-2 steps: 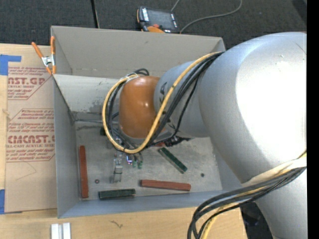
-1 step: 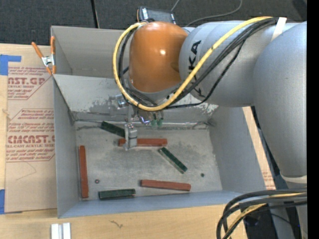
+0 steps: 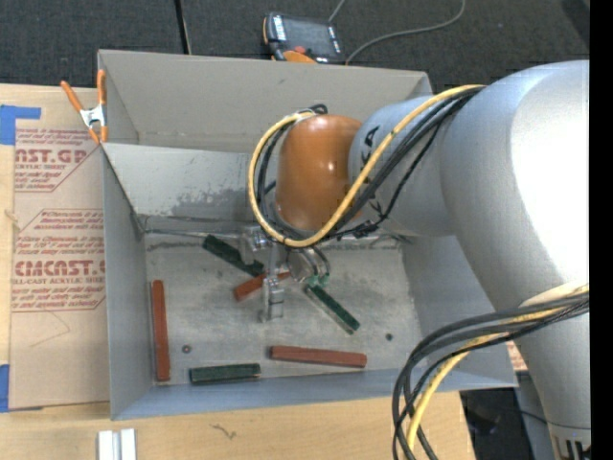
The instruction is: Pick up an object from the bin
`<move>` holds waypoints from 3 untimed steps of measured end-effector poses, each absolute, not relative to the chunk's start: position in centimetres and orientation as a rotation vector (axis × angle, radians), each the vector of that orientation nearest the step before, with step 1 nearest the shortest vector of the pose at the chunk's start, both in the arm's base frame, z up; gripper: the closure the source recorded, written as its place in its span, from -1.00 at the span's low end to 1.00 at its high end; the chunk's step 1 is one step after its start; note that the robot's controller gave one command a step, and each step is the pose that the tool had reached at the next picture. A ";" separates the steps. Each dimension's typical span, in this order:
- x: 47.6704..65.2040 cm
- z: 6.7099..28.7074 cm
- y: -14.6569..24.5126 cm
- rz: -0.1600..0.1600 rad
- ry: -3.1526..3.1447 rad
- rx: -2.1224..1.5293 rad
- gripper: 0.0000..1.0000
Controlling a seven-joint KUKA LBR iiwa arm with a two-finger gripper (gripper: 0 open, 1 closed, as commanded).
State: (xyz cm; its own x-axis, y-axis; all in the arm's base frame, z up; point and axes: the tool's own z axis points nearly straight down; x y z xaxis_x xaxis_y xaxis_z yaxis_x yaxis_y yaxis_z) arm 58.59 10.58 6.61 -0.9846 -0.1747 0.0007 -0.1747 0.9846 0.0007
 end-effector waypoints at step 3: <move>58.8 7.1 10.8 -0.003 -3.132 0.281 1.00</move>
Offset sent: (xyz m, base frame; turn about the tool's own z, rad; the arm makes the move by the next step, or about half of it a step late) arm 0.0000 0.0000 0.0000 0.0000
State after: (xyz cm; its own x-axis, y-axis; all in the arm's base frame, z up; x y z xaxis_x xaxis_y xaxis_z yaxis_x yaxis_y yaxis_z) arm 58.75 10.79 7.15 -0.9840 -0.1779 -0.0032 -0.1779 0.9841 0.0017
